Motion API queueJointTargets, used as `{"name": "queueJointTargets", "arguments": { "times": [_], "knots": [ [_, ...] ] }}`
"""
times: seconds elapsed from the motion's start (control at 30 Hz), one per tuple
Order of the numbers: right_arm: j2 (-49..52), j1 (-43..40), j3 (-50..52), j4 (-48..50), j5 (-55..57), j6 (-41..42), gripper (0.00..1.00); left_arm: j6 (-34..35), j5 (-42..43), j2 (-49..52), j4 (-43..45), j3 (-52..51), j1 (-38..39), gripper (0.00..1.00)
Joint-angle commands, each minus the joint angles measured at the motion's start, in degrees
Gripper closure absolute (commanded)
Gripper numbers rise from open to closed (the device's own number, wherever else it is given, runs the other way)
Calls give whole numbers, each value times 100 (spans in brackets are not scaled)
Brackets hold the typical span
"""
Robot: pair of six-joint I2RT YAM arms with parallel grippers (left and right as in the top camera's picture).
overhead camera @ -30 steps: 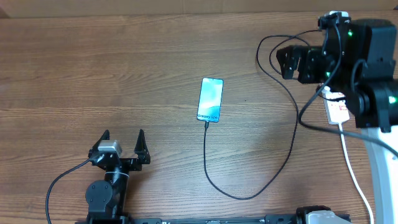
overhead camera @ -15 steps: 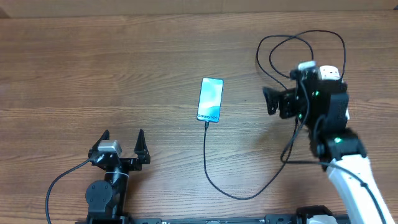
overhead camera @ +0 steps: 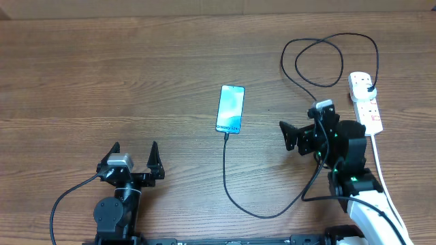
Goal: Plug charger to phone and switch on socket
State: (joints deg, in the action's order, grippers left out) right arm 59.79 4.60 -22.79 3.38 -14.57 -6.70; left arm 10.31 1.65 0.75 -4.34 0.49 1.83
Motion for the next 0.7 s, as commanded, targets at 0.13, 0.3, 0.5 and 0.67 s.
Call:
{"name": "queueJointTargets", "arguments": {
  "times": [0.13,0.3,0.5,0.67],
  "knots": [
    [-431,7,1012,1340,-116,391,0,-94,-31,-50,-11,-22,-35,0],
    [-835,4,1652,1950,-76,389,0,-94,-31,-50,-11,-22,-35,0],
    [-1322,4,2044,2055,210,389,0,-94,-31,-50,-11,-22,-35,0],
    [-1663,-9,2236,1585,240,391,0,-94,-31,-50,-11,-22,-35,0]
  ]
}}
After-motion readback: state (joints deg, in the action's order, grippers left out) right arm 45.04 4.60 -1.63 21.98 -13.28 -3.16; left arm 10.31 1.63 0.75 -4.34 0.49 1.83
